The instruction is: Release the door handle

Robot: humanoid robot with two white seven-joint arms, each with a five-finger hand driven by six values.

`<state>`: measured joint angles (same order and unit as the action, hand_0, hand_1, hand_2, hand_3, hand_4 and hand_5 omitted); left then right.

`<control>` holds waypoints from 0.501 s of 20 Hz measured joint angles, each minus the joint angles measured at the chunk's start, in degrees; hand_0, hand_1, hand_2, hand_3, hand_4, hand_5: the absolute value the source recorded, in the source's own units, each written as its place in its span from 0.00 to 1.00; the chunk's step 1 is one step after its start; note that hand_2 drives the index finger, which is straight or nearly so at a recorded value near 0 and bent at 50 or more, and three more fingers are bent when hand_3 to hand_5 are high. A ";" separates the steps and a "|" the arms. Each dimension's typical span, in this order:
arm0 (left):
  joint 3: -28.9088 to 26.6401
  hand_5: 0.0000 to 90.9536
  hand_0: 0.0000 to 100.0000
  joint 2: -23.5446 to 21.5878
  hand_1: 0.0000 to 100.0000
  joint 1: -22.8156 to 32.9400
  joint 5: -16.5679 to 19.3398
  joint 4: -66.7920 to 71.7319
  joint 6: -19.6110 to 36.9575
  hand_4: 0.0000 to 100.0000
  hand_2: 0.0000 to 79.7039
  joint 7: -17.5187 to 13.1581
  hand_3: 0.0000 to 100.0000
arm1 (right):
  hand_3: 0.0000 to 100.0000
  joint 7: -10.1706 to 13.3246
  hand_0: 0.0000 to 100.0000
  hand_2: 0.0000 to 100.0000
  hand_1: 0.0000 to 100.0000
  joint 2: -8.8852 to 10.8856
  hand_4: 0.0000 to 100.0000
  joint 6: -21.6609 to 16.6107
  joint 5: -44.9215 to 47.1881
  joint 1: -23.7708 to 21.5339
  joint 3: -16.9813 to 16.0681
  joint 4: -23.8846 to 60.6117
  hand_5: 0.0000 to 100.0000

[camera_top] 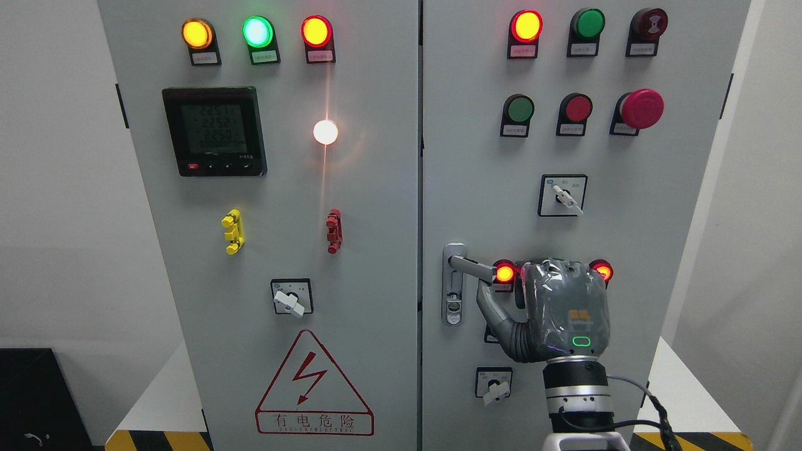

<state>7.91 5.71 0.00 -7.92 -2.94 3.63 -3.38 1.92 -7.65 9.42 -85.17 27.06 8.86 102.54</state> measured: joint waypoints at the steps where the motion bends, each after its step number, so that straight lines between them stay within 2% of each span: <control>1: 0.00 0.00 0.12 0.00 0.56 0.00 0.00 0.00 0.00 0.00 0.00 0.00 0.00 | 1.00 0.00 0.49 0.91 0.21 0.00 0.94 0.00 0.00 -0.03 0.00 0.04 0.98; 10: 0.00 0.00 0.12 0.00 0.56 0.00 0.02 0.01 0.00 0.00 0.00 0.00 0.00 | 1.00 0.03 0.47 0.87 0.21 0.07 0.92 -0.25 0.00 -1.34 0.05 0.83 0.97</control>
<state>7.91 5.71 0.00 -7.90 -2.93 3.63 -3.38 1.96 -7.58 9.17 -85.17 25.72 8.92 103.37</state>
